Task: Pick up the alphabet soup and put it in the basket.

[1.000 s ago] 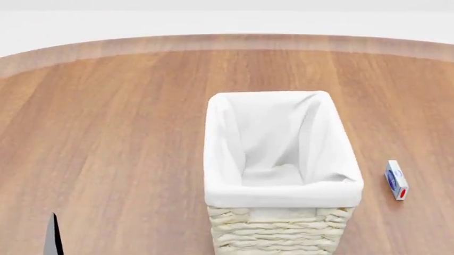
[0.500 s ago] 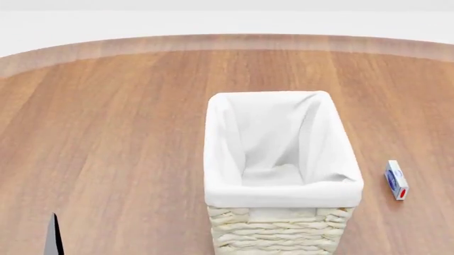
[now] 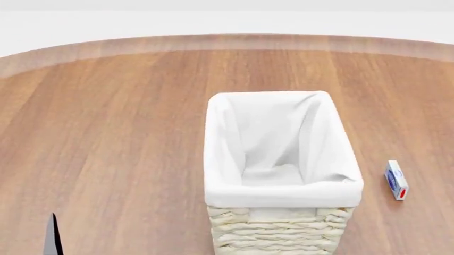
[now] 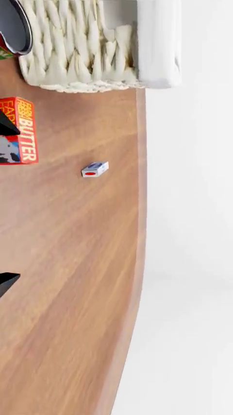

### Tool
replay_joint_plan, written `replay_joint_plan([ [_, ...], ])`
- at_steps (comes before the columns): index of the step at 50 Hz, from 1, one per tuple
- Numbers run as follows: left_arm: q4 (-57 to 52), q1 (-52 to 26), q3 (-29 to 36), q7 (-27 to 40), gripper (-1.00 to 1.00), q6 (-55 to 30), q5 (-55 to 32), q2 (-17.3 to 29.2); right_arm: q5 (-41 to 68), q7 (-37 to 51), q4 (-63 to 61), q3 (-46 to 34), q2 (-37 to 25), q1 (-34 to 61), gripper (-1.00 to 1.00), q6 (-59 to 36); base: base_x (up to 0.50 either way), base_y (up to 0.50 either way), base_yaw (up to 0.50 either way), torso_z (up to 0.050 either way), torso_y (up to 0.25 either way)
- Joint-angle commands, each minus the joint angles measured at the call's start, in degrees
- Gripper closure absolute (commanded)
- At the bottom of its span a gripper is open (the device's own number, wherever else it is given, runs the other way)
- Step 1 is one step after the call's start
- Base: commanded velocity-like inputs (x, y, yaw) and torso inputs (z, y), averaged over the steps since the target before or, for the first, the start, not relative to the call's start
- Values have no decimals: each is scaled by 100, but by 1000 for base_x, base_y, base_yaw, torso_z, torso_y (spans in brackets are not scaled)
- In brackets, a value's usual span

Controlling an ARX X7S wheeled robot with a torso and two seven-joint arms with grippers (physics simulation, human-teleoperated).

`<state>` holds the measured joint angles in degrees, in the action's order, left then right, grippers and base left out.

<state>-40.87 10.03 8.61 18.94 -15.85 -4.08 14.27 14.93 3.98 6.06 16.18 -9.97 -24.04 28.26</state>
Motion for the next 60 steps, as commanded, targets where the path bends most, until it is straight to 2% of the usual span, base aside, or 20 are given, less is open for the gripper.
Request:
replay_joint_plan([
  [1, -12, -6, 25, 66, -100, -2, -33, 51, -147, -51, 649, -123, 65, 199, -100, 271, 0, 0, 0, 0, 0],
  [20, -41, -16, 75, 162, -100, -20, -71, 119, -137, -204, 1854, -231, 129, 526, -100, 764, 0, 0, 0, 0, 0],
  [40, -11, -43, 104, 225, -100, 1, -127, 188, -128, -194, 2036, -336, 139, 586, -100, 820, 0, 0, 0, 0, 0],
  [52, -25, -44, 129, 272, -100, 6, -146, 224, -160, -256, 2729, -385, 150, 845, -100, 1089, 0, 0, 0, 0, 0],
  [53, -19, -44, 130, 275, -100, 10, -151, 226, -183, -155, 2322, -399, 125, 707, -100, 804, 0, 0, 0, 0, 0],
  [57, -31, -42, 139, 293, -100, 9, -153, 238, -162, -272, 2953, -397, 153, 927, -100, 1175, 0, 0, 0, 0, 0],
  [60, -38, -34, 138, 306, -100, 11, -161, 247, -159, -201, 2693, -420, 151, 833, -100, 960, 0, 0, 0, 0, 0],
])
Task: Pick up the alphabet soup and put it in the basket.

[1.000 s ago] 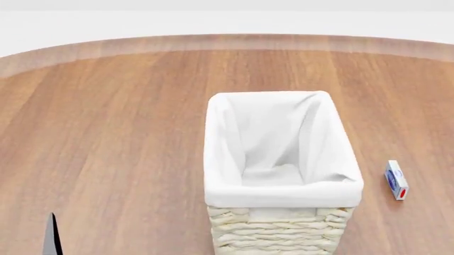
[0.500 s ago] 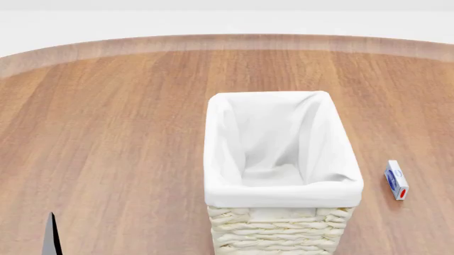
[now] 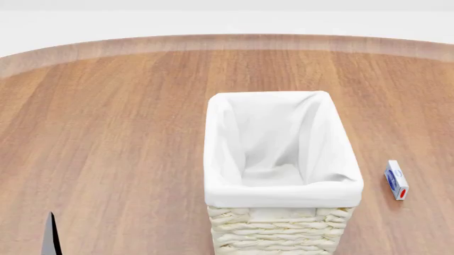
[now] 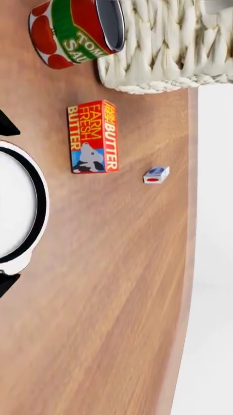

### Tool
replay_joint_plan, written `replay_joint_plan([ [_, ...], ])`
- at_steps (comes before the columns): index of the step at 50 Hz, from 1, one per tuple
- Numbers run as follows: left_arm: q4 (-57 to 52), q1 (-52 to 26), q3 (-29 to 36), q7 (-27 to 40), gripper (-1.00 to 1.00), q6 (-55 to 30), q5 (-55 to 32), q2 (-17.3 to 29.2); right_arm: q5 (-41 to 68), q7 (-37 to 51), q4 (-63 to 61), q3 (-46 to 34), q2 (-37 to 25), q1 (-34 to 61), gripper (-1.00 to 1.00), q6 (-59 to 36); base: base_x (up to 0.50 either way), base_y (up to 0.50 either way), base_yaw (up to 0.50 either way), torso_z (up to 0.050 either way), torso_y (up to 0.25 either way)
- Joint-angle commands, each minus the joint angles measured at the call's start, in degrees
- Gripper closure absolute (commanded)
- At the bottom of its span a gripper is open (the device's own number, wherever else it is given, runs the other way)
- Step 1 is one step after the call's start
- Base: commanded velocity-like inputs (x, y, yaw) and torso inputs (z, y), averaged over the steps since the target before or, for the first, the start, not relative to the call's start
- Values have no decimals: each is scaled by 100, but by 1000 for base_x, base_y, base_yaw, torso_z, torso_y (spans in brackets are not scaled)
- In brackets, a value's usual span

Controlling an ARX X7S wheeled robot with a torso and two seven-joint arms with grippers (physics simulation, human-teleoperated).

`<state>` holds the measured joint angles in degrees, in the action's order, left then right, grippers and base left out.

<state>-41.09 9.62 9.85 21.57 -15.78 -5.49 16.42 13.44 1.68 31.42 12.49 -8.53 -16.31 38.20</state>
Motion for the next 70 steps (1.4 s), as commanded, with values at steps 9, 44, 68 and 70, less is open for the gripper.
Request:
replay_joint_plan([
  [9, -45, 22, 29, 79, -100, 3, -34, 59, 56, -96, 724, -65, 36, 278, 100, 296, 0, 0, 0, 0, 0],
  [44, -47, 6, 8, 165, -100, 36, -181, 159, 782, 1611, -7541, 635, -1447, -696, 100, -3701, 0, 0, 0, 0, 0],
  [68, 28, -8, -20, 198, -100, 79, -307, 218, 1037, 1782, -7206, -1063, -1824, 2421, 100, -5532, 0, 0, 0, 0, 0],
  [70, 91, -27, 8, 200, -100, 102, -284, 211, 1117, 1754, -7075, -1159, -1751, 2690, 100, -5581, 0, 0, 0, 0, 0],
])
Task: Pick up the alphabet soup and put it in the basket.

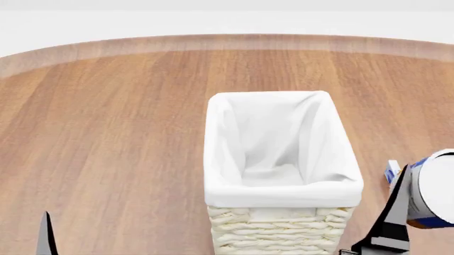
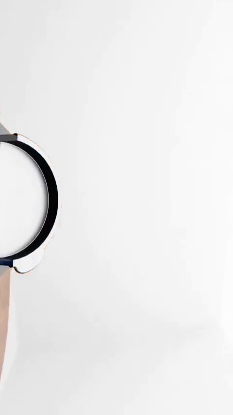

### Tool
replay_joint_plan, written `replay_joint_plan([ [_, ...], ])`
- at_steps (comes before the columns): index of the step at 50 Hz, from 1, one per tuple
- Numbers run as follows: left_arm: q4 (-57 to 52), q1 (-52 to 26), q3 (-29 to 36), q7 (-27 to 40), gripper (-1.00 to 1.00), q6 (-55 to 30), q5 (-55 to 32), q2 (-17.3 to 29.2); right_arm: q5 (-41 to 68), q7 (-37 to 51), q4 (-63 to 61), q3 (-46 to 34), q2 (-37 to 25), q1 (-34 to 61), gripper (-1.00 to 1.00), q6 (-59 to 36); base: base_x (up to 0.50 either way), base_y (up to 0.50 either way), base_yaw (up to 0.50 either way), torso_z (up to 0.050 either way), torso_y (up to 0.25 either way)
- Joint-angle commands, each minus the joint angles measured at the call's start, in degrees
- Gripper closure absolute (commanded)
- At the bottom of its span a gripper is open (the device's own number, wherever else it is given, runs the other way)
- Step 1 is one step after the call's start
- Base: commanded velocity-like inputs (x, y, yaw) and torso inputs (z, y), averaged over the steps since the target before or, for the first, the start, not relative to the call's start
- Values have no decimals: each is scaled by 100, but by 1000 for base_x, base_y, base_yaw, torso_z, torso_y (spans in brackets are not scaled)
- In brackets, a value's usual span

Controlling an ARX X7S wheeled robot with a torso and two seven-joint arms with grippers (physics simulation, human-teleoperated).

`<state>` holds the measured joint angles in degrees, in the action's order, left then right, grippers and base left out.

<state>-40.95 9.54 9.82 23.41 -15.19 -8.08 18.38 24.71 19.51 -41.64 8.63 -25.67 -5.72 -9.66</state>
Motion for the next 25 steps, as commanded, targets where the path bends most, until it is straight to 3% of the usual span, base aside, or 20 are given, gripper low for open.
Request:
replay_joint_plan([
  [1, 96, -23, 26, 12, -100, 53, -26, 10, -89, -4, 293, -890, -16, 1795, 100, -869, 0, 0, 0, 0, 0],
  [7, 91, -20, 36, 23, -100, 57, -37, 26, -158, -187, 904, -1426, 242, 2768, 100, -1005, 0, 0, 0, 0, 2],
  [13, 105, -17, 19, 42, -100, 76, -57, 40, -89, -250, 1234, -1531, 381, 3161, 100, -1052, 0, 0, 0, 0, 0],
  [25, 164, -43, 50, 64, -100, 96, -59, 52, -346, -612, 3085, -2203, 1006, 4702, 100, -1033, 0, 0, 0, 0, 1],
])
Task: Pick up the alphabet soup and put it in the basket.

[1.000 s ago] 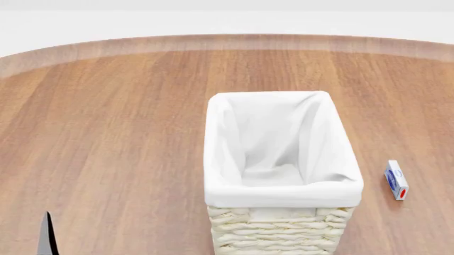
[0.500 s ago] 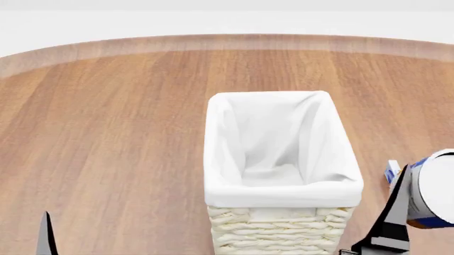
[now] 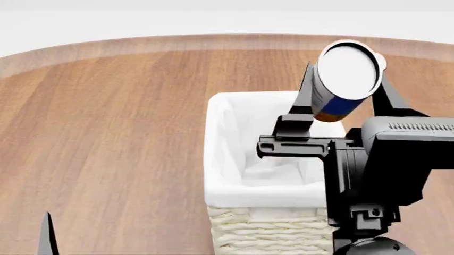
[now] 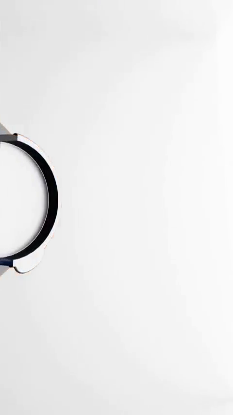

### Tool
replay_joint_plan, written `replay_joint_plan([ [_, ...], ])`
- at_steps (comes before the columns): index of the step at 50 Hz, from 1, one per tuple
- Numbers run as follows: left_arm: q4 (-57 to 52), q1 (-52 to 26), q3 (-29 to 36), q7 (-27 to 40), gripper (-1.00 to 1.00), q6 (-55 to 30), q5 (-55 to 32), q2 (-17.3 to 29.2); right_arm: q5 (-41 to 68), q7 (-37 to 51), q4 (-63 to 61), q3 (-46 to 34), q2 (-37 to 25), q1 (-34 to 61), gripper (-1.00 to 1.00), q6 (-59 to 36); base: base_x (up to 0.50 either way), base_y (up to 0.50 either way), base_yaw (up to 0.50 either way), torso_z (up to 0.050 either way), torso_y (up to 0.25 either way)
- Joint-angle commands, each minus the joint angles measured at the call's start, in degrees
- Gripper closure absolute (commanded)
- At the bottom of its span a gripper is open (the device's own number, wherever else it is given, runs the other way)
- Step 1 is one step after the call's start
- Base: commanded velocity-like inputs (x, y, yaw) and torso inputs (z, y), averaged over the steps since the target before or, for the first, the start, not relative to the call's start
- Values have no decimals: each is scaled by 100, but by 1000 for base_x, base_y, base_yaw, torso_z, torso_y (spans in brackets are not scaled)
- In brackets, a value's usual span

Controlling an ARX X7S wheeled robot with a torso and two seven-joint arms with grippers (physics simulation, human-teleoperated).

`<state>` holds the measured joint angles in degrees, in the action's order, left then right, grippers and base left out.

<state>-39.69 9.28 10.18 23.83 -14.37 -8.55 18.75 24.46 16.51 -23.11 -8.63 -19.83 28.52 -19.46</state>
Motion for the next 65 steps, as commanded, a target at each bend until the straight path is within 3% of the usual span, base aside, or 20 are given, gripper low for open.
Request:
replay_joint_plan([
  [1, 37, -17, 16, 25, -100, 12, -13, 16, -365, -353, 1433, -523, 464, 1401, 100, -10, 0, 0, 0, 0, 0],
  [25, 62, -9, -3, 69, -100, 48, -76, 56, -791, -974, 5530, -816, 1268, 3357, 100, 1268, 0, 0, 0, 0, 1],
  [31, 68, -28, 5, 79, -100, 31, -85, 65, -878, -1163, 7441, -776, 1569, 4120, 100, 2050, 0, 0, 0, 0, 0],
  [36, 26, -31, 6, 91, -100, -1, -96, 83, -829, -1539, 9780, -668, 1917, 5046, 100, 2929, 0, 0, 0, 0, 0],
  [54, 98, -79, -3, 110, -100, 13, -155, 104, -1915, -1666, 9809, -126, 1964, 5014, 100, 1509, 0, 0, 0, 0, 1],
  [65, 140, -69, -23, 129, -100, 54, -183, 121, -1813, -1681, 9809, -405, 1974, 4903, 100, 716, 0, 0, 0, 0, 1],
])
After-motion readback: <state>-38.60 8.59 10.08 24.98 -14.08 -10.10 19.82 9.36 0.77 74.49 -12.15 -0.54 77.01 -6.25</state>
